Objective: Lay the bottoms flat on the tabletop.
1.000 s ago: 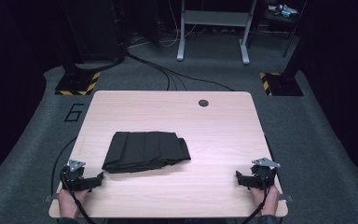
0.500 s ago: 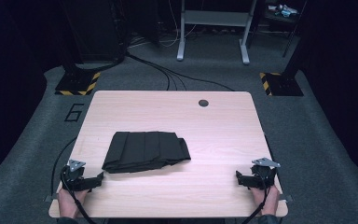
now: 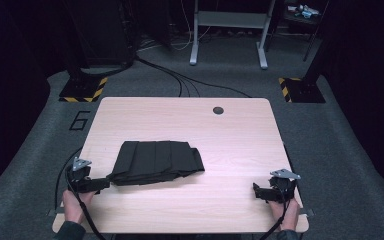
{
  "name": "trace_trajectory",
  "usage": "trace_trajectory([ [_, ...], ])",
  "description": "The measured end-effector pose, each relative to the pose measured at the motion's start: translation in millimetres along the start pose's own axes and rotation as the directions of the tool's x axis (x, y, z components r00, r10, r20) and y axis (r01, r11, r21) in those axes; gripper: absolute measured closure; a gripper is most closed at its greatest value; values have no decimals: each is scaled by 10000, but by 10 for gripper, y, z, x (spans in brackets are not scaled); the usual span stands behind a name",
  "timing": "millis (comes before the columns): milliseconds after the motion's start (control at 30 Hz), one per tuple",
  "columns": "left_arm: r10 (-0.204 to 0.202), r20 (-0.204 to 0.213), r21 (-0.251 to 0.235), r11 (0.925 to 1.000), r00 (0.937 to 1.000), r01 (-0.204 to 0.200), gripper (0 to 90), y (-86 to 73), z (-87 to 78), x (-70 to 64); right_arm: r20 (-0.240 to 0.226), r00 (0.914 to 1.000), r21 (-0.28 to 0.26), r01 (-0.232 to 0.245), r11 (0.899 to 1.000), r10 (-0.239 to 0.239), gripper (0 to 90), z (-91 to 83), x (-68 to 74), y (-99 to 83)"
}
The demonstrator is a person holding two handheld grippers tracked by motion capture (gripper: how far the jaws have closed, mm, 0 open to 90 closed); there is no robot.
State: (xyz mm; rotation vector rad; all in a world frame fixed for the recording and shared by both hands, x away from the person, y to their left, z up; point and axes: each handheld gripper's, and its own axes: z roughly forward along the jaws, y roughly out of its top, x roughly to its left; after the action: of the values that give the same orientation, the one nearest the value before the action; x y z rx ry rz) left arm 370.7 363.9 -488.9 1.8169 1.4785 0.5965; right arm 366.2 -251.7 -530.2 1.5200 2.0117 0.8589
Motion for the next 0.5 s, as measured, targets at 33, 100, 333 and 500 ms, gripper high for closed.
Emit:
trace_trajectory([
  [33, 28, 71, -95, 10000, 10000, -28, 0, 42, 14, -25, 0, 10000, -1, 0, 10000, 0, 14, 0, 0, 0],
  [100, 207, 183, -6, 9998, 9996, -207, 0, 128, 32, -74, 12, 10000, -3, -2, 10000, 2, 15, 0, 0, 0],
  [333, 634, 483, -16, 9980, 9968, -634, 0, 401, 193, -245, 23, 10000, 4, -5, 10000, 5, 15, -1, 1, 0],
  [500, 687, 803, 192, 9973, 9944, -704, 0, 521, 359, -350, 20, 10000, -2, -5, 10000, 5, 15, 0, 1, 0],
])
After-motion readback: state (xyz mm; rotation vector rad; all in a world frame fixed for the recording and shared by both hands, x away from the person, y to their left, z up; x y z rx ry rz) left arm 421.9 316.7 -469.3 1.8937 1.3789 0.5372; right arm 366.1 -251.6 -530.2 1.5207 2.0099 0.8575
